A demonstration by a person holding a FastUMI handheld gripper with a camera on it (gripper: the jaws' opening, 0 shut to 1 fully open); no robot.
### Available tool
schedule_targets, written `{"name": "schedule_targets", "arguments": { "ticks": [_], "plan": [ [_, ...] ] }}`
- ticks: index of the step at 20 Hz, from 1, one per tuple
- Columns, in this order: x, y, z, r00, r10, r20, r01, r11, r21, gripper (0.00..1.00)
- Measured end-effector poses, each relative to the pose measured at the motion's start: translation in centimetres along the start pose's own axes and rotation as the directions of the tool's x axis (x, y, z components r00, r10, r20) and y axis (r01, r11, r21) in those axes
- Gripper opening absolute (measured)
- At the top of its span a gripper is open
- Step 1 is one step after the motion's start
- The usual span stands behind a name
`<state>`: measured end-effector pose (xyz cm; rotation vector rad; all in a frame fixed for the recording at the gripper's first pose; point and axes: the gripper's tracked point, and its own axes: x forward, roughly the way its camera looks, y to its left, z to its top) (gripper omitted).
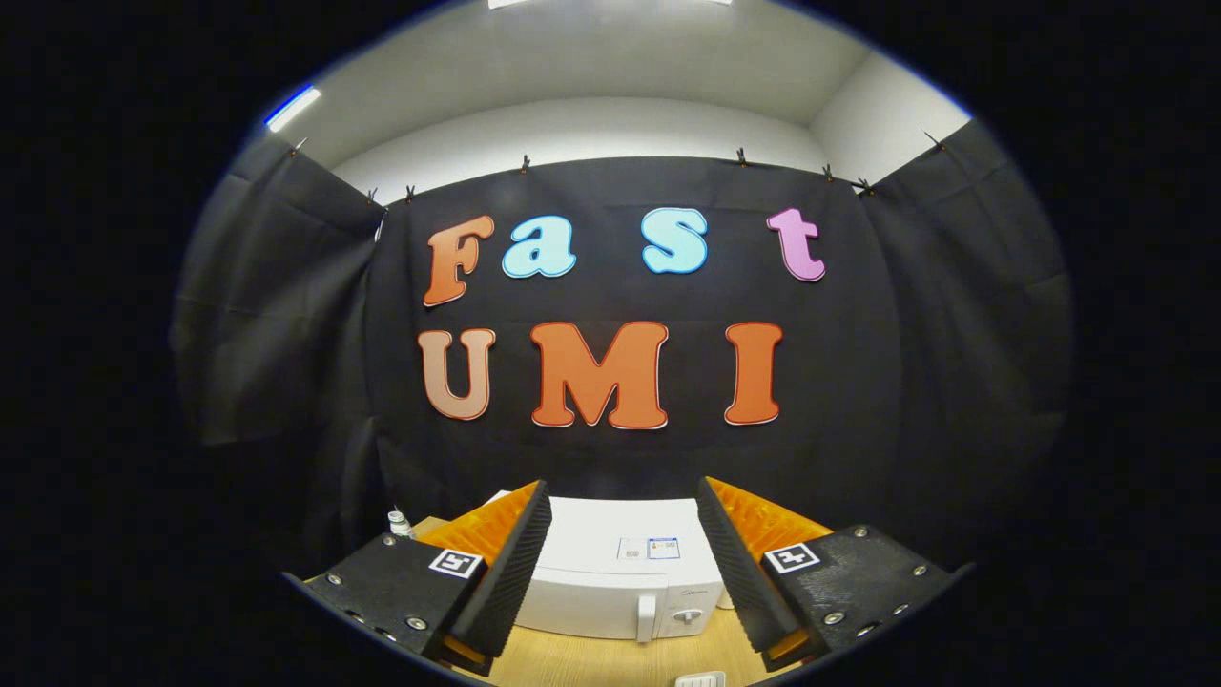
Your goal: Open the microwave, put the food inside, and close the microwave door.
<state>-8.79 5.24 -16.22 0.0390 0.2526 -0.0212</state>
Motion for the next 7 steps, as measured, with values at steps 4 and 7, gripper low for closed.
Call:
{"name": "schedule_targets", "arguments": {
  "ticks": [4,7],
  "plan": [
    [-1.9,0.2,1.5,0.999,-0.033,0.012,0.033,0.999,-0.026,0.92],
    [-2.0,-0.3,2.3,0.999,-0.039,0.037,0.042,0.997,-0.065,0.93]
  ]
}}
